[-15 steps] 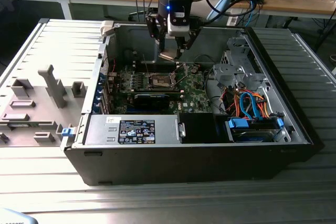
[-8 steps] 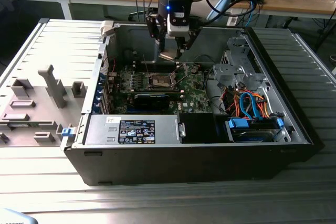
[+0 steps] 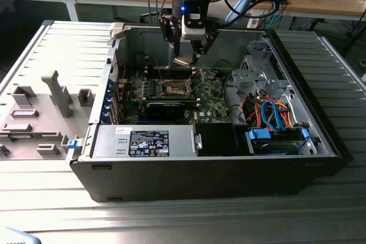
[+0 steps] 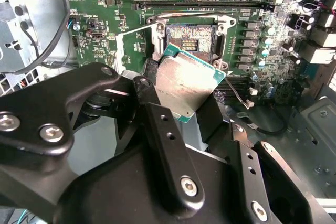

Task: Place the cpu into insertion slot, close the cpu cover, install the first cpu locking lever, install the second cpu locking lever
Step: 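Place the cpu into insertion slot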

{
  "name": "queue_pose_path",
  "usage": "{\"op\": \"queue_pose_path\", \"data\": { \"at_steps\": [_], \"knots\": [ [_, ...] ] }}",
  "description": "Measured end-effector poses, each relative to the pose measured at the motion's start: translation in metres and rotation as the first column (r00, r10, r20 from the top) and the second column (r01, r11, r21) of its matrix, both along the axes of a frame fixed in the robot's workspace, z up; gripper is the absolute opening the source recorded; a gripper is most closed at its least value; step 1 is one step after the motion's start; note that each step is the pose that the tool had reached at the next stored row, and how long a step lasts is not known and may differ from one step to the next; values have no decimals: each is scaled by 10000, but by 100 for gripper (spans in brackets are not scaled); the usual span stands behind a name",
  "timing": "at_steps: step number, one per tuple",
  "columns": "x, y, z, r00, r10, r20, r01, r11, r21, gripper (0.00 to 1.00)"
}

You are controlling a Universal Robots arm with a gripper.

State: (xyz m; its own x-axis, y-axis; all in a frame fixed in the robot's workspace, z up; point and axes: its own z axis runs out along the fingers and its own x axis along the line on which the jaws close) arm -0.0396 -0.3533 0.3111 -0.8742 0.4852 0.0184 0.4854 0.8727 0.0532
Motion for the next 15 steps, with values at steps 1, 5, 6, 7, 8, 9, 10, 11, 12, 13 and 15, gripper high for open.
{"op": "queue_pose_path", "data": {
  "at_steps": [1, 5, 6, 7, 8, 9, 10, 11, 12, 13, 15],
  "knots": [
    [0, 0, 0, 10000, -11, 0, 11, 10000, 0, 54],
    [0, 0, -2, 10000, -71, 0, 71, 10000, 0, 54],
    [0, 0, -2, 10000, -86, 0, 86, 10000, 0, 54],
    [0, 0, -3, 9999, -101, 1, 101, 9999, 0, 54],
    [0, 0, -3, 9999, -115, 0, 115, 9999, 0, 54],
    [0, 0, -4, 9999, -138, 0, 138, 9999, 0, 54],
    [0, 0, -4, 9999, -155, 0, 155, 9999, 0, 54],
    [0, 0, -4, 9998, -174, 0, 174, 9998, 0, 54],
    [0, 0, -5, 9998, -192, 0, 192, 9998, 0, 54],
    [0, 0, -5, 9998, -199, 0, 199, 9998, 0, 54],
    [0, 0, -6, 9997, -228, 0, 228, 9997, 0, 54]
  ]
}}
